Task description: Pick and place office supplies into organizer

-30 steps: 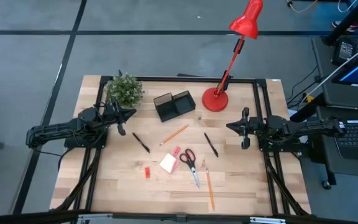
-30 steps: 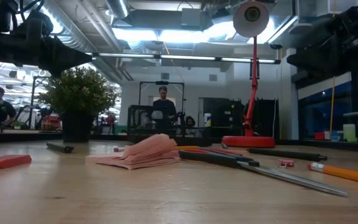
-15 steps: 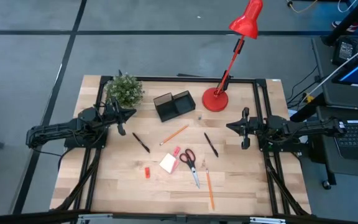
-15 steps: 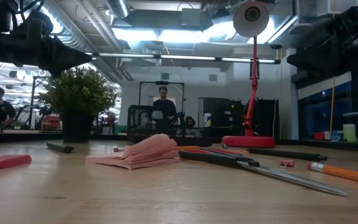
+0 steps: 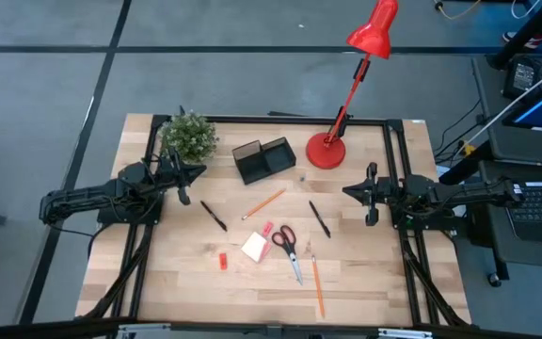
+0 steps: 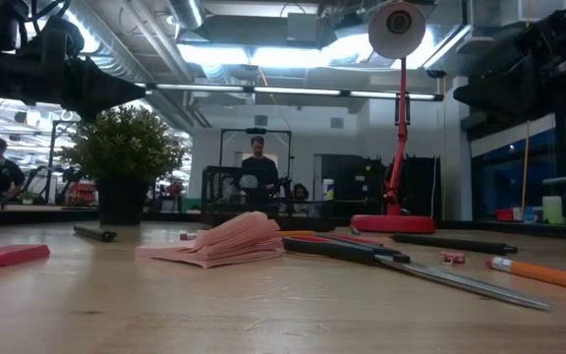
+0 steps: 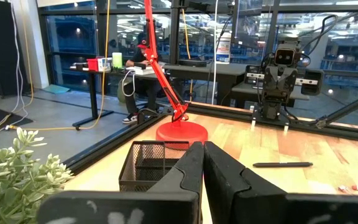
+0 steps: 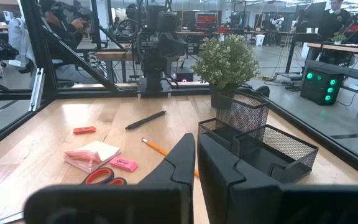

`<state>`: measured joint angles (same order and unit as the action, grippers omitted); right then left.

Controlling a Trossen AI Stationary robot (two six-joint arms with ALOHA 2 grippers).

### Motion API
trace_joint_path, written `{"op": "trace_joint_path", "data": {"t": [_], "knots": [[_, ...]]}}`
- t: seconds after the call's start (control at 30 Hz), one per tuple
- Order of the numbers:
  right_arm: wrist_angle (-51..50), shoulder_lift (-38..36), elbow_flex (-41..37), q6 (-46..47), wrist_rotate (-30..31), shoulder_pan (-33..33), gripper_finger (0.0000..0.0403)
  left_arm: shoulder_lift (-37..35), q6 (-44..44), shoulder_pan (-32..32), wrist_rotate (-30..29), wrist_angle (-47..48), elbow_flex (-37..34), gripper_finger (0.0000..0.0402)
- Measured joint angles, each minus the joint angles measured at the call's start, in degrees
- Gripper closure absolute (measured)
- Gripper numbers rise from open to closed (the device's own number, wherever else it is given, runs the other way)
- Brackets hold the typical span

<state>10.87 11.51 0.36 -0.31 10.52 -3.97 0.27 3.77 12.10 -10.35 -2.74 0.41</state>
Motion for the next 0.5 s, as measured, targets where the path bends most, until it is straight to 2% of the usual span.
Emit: {"op": "trace_joint_path", "data": {"t": [0.4, 0.5], "knots": [[0.0, -0.01, 0.01, 0.0, -0.01, -0.01, 0.0379, -0.02, -0.19, 0.0, 0.0, 0.0, 0.0, 0.0395], [0.0, -0.02, 0.02, -0.04, -0.02, -0.01, 0.0379, -0.02, -4.03, 0.01, -0.73, 0.0, 0.01, 0.0396]]}}
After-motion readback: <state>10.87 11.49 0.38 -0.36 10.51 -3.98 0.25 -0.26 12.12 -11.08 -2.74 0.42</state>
